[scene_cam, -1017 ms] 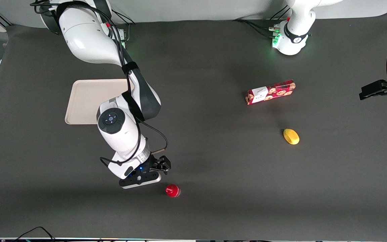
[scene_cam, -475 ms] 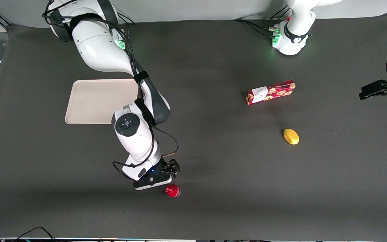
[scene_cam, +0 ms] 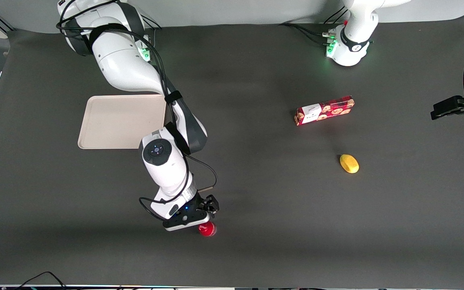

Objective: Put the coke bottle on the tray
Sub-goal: 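Lower the right gripper around the bottle cap and close it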

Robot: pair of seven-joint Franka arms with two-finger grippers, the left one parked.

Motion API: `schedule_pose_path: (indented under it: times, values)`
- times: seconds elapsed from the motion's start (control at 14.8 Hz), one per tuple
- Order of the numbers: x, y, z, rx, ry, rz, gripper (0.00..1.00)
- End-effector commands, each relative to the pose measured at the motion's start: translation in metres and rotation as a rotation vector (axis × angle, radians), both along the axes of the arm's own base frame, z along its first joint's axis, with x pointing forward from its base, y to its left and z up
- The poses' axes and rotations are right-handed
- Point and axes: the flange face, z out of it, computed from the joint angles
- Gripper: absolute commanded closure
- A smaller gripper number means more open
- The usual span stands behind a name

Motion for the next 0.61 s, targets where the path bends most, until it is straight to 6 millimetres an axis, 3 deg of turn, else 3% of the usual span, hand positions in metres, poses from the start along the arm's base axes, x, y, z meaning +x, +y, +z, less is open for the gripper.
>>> schedule_pose_path:
  times: [0.0, 0.34, 0.54]
  values:
    - [0.0063, 0.0109, -0.013, 0.02, -0.029, -0.012, 0.0]
    - [0.0092, 0.0145, -0.0212, 0.02, -0.043, -0.007, 0.02]
    - [0.0119, 0.0097, -0.0125, 0.024, -0.047, -0.013, 0.02]
